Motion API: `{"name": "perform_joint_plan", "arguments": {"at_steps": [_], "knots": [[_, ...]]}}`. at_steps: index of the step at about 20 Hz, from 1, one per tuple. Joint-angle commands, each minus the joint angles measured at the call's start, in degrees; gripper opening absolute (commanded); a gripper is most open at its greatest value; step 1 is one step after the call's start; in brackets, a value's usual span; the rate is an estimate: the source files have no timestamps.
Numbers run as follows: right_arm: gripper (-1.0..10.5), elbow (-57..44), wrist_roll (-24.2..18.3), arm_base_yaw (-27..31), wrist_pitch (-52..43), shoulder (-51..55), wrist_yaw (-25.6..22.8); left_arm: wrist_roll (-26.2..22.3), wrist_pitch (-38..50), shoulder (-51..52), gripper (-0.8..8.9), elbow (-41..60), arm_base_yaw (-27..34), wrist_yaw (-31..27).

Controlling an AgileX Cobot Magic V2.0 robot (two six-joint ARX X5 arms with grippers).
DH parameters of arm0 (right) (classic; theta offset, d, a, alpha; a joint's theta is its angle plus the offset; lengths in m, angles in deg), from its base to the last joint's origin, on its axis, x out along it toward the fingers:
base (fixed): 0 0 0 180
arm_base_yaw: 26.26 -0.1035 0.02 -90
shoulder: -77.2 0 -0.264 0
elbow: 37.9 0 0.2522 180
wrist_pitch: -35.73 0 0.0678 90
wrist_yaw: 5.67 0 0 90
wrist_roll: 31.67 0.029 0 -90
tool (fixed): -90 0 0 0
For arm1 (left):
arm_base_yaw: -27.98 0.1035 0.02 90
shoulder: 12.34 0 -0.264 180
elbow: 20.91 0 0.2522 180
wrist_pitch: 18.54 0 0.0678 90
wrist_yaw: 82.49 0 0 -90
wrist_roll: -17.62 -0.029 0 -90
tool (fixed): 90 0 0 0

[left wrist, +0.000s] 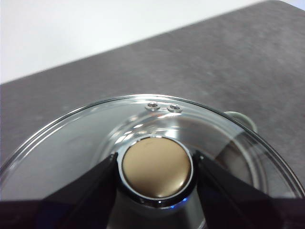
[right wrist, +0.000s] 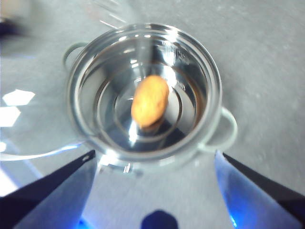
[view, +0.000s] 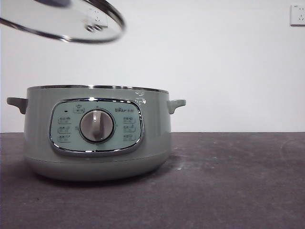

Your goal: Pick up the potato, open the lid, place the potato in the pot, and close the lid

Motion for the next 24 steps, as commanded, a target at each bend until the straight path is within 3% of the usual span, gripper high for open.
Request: {"name": "perform_joint_plan", "arguments": {"at_steps": [1, 7, 10, 13, 16, 24], "knots": [[4.1, -0.1, 1.6, 0.0, 2.0, 3.1, -0.2, -0.2, 5.9, -3.9, -0.08, -0.8, -0.1, 2.0], [4.1, -0.1, 4.0, 0.0, 7.8, 10.7, -0.5, 2.3, 14.5, -14.1, -0.08, -0.8, -0.2, 5.7], [4.1, -0.1, 4.9, -0.1, 9.5, 13.7, -5.2, 2.9, 16.8, -17.3, -0.09, -0.8, -0.4, 5.7], [4.1, -0.1, 6.2, 0.0, 11.1, 15.7, -10.3, 3.0, 17.1, -19.6, -0.08, -0.8, -0.5, 5.6], [4.1, -0.1, 7.2, 0.0, 11.9, 17.4, -12.2, 3.0, 17.1, -21.4, -0.08, -0.8, -0.5, 5.7], [4.1, -0.1, 7.8, 0.0, 13.0, 19.6, -12.4, 4.5, 12.4, -24.0, -0.08, -0.8, -1.3, 5.6]]}}
